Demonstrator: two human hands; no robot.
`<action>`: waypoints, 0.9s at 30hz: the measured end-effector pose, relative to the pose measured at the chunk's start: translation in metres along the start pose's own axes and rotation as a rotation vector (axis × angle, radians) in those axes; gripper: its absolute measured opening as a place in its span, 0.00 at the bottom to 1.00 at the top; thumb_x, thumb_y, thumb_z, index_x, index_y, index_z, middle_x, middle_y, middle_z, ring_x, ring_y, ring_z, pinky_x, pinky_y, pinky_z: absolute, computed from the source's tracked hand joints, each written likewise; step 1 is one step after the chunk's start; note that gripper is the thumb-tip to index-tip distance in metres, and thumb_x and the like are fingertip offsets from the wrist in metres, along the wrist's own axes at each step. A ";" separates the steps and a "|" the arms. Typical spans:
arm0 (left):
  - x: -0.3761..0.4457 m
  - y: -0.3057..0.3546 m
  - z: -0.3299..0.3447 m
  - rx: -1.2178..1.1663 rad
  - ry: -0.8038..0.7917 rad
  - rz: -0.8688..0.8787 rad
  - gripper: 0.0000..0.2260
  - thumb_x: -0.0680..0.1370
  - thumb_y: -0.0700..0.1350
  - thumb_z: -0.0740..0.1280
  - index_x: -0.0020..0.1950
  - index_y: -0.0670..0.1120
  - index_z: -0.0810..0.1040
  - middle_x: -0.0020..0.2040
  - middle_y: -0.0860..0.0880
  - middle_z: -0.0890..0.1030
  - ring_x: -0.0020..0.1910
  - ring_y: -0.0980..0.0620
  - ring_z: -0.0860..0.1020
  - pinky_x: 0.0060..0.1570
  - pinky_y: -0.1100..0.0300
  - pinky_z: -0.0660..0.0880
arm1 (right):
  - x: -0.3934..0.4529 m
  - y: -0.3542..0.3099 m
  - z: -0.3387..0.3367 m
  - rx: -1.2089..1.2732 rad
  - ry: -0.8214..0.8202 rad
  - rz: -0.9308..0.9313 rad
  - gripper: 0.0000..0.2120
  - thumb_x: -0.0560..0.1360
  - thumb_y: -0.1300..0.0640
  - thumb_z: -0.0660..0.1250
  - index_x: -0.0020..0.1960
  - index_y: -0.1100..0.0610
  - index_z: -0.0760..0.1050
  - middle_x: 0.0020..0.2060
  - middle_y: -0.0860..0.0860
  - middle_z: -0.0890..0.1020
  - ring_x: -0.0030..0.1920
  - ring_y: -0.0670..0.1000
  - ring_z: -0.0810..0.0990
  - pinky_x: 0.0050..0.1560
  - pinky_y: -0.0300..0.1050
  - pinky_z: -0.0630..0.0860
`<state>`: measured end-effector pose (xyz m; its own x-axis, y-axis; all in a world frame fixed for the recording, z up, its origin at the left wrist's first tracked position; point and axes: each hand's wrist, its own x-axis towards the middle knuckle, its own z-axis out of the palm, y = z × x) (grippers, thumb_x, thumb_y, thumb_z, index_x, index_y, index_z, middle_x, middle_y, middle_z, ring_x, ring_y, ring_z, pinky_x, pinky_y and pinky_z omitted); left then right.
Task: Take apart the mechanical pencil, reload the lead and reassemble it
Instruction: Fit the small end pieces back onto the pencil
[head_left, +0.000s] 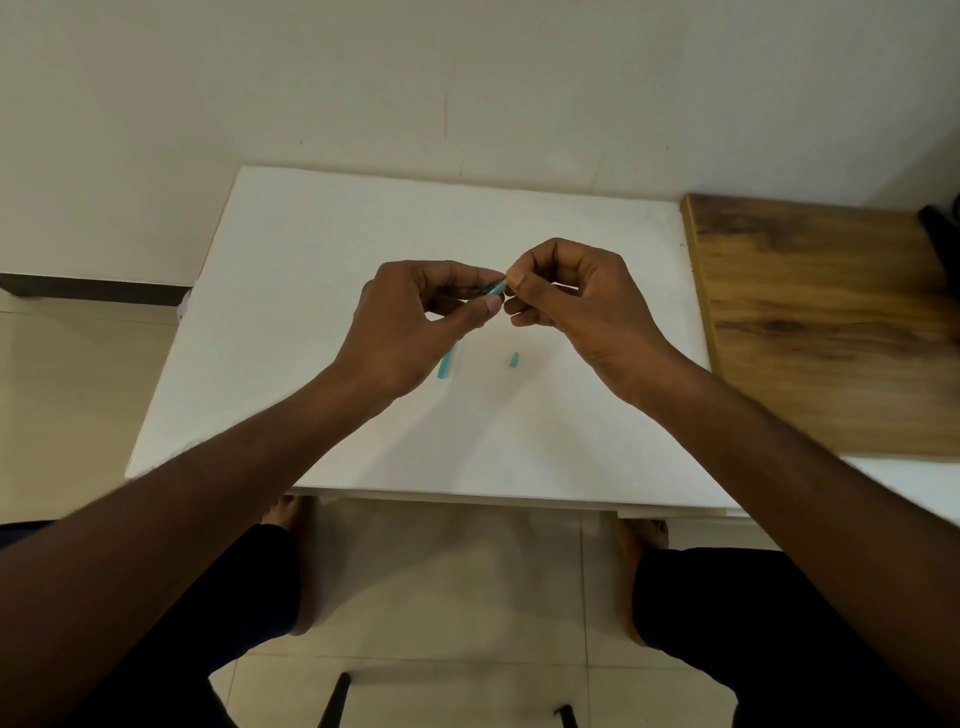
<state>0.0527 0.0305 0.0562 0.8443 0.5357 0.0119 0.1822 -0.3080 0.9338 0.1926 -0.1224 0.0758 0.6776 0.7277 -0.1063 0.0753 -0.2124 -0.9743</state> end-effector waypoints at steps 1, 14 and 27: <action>0.000 -0.001 0.000 0.034 0.006 0.020 0.08 0.80 0.48 0.77 0.59 0.55 0.90 0.47 0.60 0.90 0.48 0.59 0.88 0.53 0.63 0.84 | 0.001 0.000 -0.002 -0.009 -0.008 0.001 0.04 0.81 0.60 0.73 0.51 0.60 0.84 0.44 0.55 0.88 0.46 0.56 0.89 0.55 0.55 0.87; -0.004 -0.003 0.007 0.109 0.064 0.066 0.08 0.78 0.49 0.79 0.57 0.55 0.90 0.45 0.64 0.88 0.45 0.65 0.87 0.43 0.75 0.78 | 0.001 0.004 -0.004 0.115 0.030 0.075 0.02 0.76 0.65 0.76 0.45 0.61 0.86 0.40 0.59 0.88 0.41 0.57 0.87 0.49 0.49 0.85; -0.004 -0.002 0.005 -0.002 0.057 0.036 0.09 0.80 0.48 0.78 0.60 0.53 0.90 0.48 0.58 0.91 0.48 0.58 0.88 0.52 0.56 0.87 | -0.003 -0.004 -0.002 0.397 -0.098 0.232 0.11 0.79 0.66 0.74 0.38 0.58 0.85 0.41 0.57 0.88 0.41 0.54 0.87 0.49 0.46 0.85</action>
<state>0.0519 0.0248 0.0523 0.8204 0.5681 0.0657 0.1511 -0.3260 0.9332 0.1922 -0.1251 0.0804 0.5699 0.7525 -0.3301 -0.3686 -0.1250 -0.9211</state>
